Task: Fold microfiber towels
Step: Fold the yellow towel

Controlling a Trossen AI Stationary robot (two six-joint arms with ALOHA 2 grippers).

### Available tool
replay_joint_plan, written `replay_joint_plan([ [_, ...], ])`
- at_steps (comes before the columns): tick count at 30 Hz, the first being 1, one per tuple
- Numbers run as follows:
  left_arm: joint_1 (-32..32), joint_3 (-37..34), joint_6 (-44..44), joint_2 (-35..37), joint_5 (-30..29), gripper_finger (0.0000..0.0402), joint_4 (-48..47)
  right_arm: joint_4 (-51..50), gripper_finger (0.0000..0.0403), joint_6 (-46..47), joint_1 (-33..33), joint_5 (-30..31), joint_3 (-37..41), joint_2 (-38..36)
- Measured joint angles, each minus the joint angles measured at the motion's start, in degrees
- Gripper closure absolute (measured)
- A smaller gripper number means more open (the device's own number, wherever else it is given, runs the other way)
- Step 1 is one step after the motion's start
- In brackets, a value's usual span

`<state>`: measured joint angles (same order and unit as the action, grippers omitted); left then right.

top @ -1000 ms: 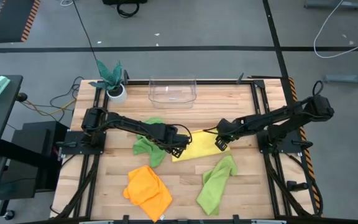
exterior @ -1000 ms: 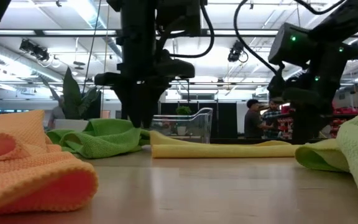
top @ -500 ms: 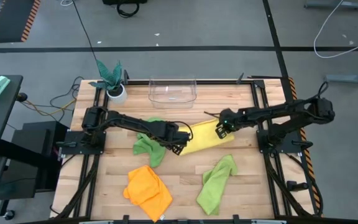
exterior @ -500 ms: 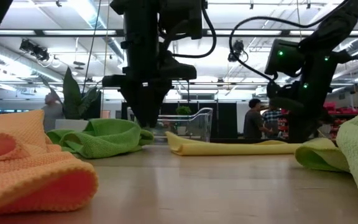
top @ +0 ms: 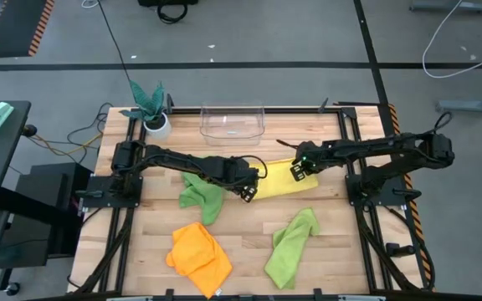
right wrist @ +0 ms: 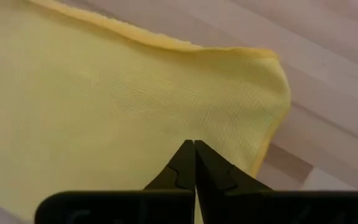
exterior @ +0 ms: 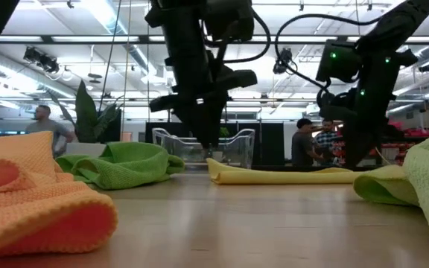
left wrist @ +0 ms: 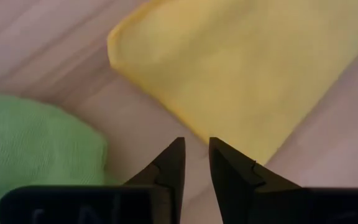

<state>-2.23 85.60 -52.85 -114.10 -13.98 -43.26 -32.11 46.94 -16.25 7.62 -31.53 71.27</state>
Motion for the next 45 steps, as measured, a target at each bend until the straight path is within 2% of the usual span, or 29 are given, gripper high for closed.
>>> replay_joint_plan([
  [12, 1.81, -0.02, -5.76, 0.02, -2.96, 0.0334, 0.35, -1.36, 0.0391, 0.82, 0.72, -0.48, -0.7, -13.74],
  [20, 0.9, -3.86, -11.87, 0.11, -2.86, 0.0357, 8.64, -1.69, 0.0391, -1.95, 1.44, -0.85, -0.7, -26.68],
  [25, 0.09, -4.52, -16.15, 0.24, -3.54, 0.0373, 9.83, -1.75, 0.0388, -3.52, 1.42, -0.81, -0.7, -31.94],
  [36, -0.62, -4.52, -20.42, 0.26, -4.98, 0.0389, 14.82, -2.2, 0.039, -9.1, 1.42, -0.81, -0.7, -34.26],
  [45, 1.54, -4.52, -16.94, 0.87, -3.63, 0.0384, 26.11, -2.17, 0.0387, -9.64, 1.42, -0.81, -0.72, -34.26],
])
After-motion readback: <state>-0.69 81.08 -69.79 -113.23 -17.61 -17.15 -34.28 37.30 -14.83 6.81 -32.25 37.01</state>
